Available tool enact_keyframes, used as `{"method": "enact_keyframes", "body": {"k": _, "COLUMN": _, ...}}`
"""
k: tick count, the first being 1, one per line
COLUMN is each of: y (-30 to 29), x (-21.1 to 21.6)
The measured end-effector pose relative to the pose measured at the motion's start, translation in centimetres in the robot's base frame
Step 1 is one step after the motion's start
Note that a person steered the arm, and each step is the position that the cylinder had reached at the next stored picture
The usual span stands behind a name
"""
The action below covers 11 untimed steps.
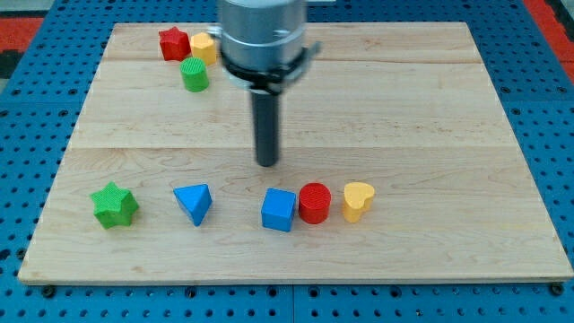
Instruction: Move the green circle to the top right of the yellow heart
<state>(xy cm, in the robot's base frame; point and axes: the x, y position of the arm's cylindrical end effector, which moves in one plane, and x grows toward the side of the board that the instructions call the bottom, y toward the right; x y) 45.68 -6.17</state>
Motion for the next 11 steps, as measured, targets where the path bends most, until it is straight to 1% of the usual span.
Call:
{"method": "enact_keyframes", "body": {"k": 1, "y": -9.3, "x": -4.9}}
{"method": "enact_keyframes", "body": {"k": 2, "y": -13.7, "x": -12.0}}
{"method": "enact_keyframes", "body": {"k": 3, "y": -12.3, "x": -15.5}}
{"method": "enact_keyframes", "body": {"k": 4, "y": 0.7, "x": -9.9}}
{"method": "enact_keyframes", "body": {"k": 5, "y": 5.7, "x": -9.1}}
{"method": "enact_keyframes", "body": {"k": 6, "y": -0.1, "x": -10.3}}
{"method": "enact_keyframes", "body": {"k": 7, "y": -2.4, "x": -11.6}}
{"method": "enact_keyframes", "body": {"k": 8, "y": -6.9, "x": -13.8}}
{"method": "enact_keyframes", "body": {"k": 9, "y": 0.7, "x": -15.5}}
{"method": "enact_keyframes", "body": {"k": 10, "y": 12.0, "x": -10.8}}
{"method": "enact_keyframes", "body": {"k": 11, "y": 15.2, "x": -7.7}}
